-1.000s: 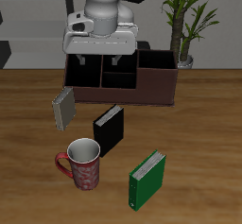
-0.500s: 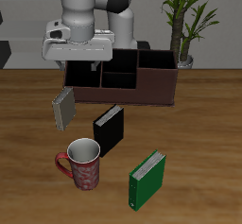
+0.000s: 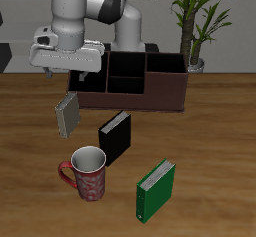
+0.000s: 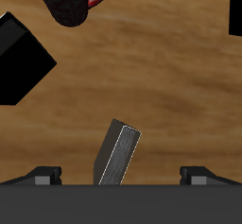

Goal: Place the yellow book into the back desk caddy's right compartment

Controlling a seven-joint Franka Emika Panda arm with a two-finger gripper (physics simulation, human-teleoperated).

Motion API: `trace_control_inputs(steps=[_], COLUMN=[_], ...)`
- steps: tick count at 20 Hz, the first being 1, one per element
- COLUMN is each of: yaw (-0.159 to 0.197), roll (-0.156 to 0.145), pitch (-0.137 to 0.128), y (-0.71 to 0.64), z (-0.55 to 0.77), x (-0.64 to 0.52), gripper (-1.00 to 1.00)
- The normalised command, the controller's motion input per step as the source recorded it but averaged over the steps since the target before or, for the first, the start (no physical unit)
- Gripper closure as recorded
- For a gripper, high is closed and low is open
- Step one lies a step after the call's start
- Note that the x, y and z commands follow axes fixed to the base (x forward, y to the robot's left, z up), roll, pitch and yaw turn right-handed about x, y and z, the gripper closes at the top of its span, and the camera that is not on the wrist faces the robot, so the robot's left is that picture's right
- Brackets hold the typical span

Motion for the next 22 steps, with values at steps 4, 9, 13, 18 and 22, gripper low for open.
trace_control_inputs(steps=[4,9,13,18,22], yaw=[-0.043,-0.054,-0.043,-0.036,-0.049], roll=[-0.031,-0.035,-0.025,-0.003,-0.009], pitch=[-0.007,-0.012,0.006,0.015,-0.004], y=[-0.05,-0.09,-0.14,-0.03,0.01], z=[-0.14,-0.23,-0.24,-0.35,-0.21], x=[-0.04,-0.05,-0.07,-0.03,-0.03], gripper=[-1.0,-1.0,-1.0,-1.0,-1.0])
